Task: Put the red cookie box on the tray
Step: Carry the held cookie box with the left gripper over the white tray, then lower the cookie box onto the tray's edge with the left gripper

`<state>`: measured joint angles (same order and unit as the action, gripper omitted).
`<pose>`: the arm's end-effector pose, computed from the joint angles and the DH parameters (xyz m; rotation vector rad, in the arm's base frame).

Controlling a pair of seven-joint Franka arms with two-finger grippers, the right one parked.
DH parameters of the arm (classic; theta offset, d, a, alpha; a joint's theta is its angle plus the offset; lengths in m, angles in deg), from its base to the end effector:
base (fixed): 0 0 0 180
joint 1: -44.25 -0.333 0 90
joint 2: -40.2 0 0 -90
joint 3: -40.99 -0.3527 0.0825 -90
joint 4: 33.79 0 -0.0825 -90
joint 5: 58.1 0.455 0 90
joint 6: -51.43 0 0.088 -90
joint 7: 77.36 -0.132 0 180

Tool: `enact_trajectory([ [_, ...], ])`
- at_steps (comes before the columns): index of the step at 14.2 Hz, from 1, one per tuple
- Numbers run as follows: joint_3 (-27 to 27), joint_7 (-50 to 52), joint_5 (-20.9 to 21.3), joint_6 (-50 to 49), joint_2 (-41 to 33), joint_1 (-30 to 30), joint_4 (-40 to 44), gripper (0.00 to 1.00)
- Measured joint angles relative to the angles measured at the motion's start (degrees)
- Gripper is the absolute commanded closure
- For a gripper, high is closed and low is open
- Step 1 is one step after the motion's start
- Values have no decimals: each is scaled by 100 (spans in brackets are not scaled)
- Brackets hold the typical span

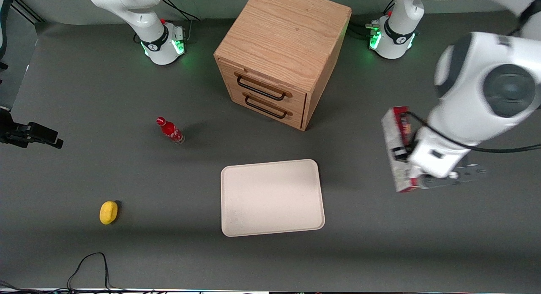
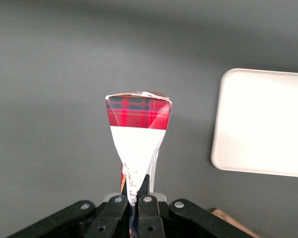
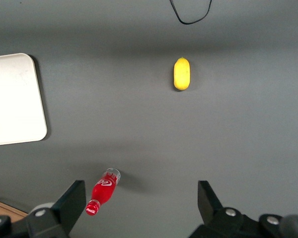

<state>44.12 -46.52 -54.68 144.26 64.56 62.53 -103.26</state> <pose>0.7186 -0.2646 0.5391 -3.0902 -0.2568 -0.0017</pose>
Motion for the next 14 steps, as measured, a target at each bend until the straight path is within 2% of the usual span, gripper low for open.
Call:
enact_trajectory([
  [3,3,530,-1,83,374,717,435,100],
  [6,90,1215,0,368,708,1129,769,100],
  [14,99,1319,4,1102,1569,1158,849,100],
])
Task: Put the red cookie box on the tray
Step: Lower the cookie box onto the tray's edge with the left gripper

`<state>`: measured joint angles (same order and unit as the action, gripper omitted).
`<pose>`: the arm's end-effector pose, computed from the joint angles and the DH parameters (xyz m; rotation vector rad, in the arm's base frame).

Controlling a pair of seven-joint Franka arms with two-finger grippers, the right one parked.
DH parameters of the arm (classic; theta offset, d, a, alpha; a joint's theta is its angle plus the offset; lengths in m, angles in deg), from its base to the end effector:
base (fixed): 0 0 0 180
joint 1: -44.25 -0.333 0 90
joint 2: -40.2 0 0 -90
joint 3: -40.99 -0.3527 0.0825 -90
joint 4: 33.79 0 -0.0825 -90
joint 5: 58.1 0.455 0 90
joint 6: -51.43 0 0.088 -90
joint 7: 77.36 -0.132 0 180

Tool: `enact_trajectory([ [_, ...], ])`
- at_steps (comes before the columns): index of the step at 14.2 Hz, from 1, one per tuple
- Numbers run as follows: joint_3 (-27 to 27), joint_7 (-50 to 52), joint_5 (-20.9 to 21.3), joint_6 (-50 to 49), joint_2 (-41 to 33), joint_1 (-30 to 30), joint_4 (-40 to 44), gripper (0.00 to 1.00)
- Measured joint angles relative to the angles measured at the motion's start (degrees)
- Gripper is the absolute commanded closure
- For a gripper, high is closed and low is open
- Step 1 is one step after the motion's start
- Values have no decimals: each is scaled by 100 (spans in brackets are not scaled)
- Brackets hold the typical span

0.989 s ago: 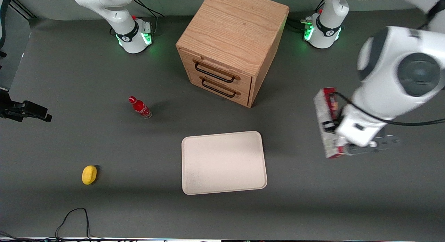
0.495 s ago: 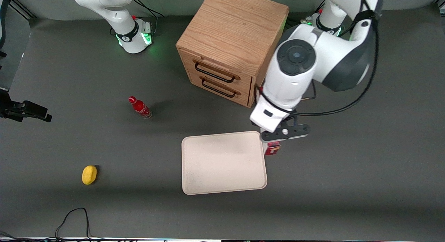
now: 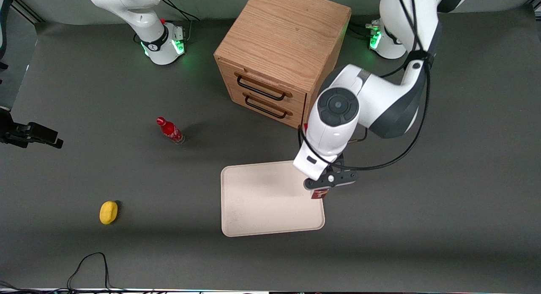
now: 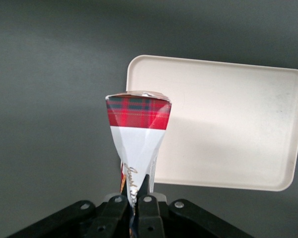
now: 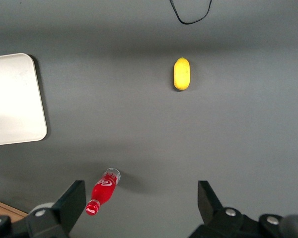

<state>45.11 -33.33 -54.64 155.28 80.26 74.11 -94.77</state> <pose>0.7157 -0.4527 0.4170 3.1065 0.2810 0.0741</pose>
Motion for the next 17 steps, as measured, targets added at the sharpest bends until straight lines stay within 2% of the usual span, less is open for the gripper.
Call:
enact_trajectory([
  [9,-4,-295,3,792,1030,-29,1,100],
  [17,-12,-379,3,1223,1378,-147,3,100],
])
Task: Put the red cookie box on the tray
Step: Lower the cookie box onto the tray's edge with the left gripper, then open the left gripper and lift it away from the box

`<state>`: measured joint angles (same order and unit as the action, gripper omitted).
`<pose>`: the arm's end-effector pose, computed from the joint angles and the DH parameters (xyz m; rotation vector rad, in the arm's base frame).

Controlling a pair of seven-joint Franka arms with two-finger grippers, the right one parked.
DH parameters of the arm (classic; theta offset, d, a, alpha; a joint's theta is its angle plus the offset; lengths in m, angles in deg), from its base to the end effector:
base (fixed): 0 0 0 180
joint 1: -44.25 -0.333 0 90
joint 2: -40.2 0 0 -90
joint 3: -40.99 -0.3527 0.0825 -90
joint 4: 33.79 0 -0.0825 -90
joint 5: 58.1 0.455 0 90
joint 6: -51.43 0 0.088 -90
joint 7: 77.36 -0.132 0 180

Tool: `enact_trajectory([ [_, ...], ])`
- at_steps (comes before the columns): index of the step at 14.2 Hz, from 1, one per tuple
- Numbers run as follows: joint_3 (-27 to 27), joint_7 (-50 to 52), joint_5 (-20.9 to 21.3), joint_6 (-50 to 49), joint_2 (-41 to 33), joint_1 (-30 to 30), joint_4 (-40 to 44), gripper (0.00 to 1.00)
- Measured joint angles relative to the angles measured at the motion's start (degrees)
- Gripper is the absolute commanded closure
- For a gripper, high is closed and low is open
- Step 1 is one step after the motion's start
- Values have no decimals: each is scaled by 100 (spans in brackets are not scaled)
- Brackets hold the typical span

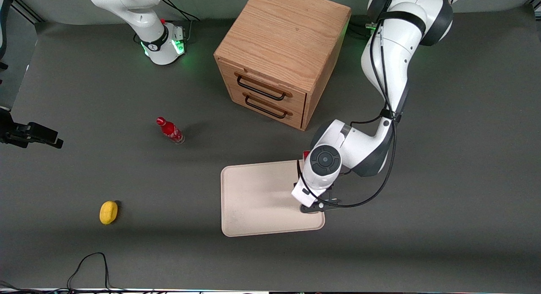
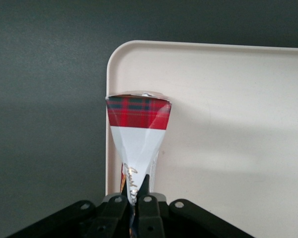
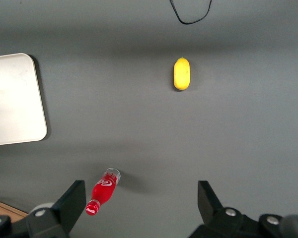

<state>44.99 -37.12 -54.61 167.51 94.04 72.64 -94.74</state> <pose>0.7491 -0.4468 0.2297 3.1185 0.2189 0.0298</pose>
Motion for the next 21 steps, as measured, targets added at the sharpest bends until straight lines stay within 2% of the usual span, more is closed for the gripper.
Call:
enact_trajectory([
  [8,-11,2,-1,270,88,-45,-1,100],
  [9,-13,2,-1,284,103,-58,-1,65],
  [10,-15,2,-1,291,110,-72,0,43],
  [11,-15,2,2,293,110,-82,1,33],
  [12,-16,1,6,295,110,-88,0,0],
  [18,0,1,23,174,82,-74,20,0],
  [21,24,0,21,-622,-212,-65,171,0],
])
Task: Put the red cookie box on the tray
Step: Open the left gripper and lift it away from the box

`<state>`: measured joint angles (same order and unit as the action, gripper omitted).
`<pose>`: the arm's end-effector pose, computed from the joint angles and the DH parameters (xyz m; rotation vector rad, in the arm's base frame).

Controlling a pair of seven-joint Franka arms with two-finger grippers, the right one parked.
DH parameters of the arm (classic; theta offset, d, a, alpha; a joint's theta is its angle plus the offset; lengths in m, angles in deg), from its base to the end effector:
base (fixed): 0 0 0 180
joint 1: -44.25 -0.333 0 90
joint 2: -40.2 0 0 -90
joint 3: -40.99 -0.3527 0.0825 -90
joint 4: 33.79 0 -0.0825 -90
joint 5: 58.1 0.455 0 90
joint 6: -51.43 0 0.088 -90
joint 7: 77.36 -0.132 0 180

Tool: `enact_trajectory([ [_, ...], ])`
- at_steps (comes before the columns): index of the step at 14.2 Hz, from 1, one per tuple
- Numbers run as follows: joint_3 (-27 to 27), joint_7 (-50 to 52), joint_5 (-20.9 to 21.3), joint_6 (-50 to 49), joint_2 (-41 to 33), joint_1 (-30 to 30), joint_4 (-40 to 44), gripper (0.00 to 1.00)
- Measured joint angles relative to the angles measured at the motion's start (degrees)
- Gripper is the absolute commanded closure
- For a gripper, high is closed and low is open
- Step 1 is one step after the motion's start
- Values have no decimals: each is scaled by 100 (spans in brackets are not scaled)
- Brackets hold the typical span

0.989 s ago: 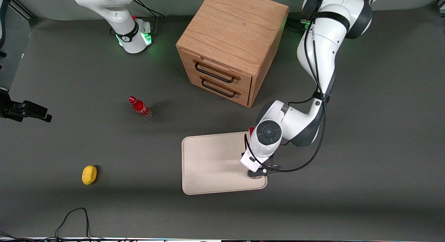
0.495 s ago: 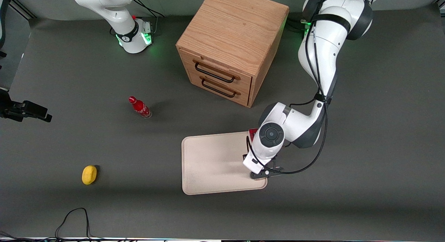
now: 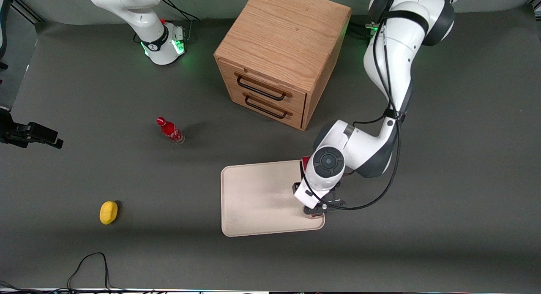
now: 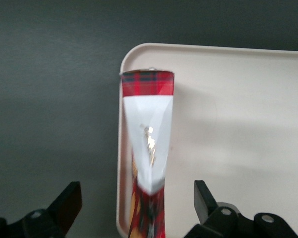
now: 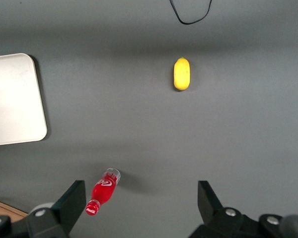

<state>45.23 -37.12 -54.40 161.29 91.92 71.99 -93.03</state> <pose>0.7501 -0.4368 0.2684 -3.1209 -0.2334 0.0197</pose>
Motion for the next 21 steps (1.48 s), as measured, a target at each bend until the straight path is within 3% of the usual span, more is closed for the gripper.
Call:
enact_trajectory([
  [6,24,-90,-3,-2037,-1763,8,-70,0],
  [10,-37,-451,5,-2244,-3144,-87,-1218,0],
  [15,-121,-1918,12,-2490,-4048,-1315,-2225,0],
  [18,-130,-2797,5,-2490,-4122,-2103,-2321,0],
  [21,-123,-3218,1,-2474,-4131,-2510,-2327,0],
])
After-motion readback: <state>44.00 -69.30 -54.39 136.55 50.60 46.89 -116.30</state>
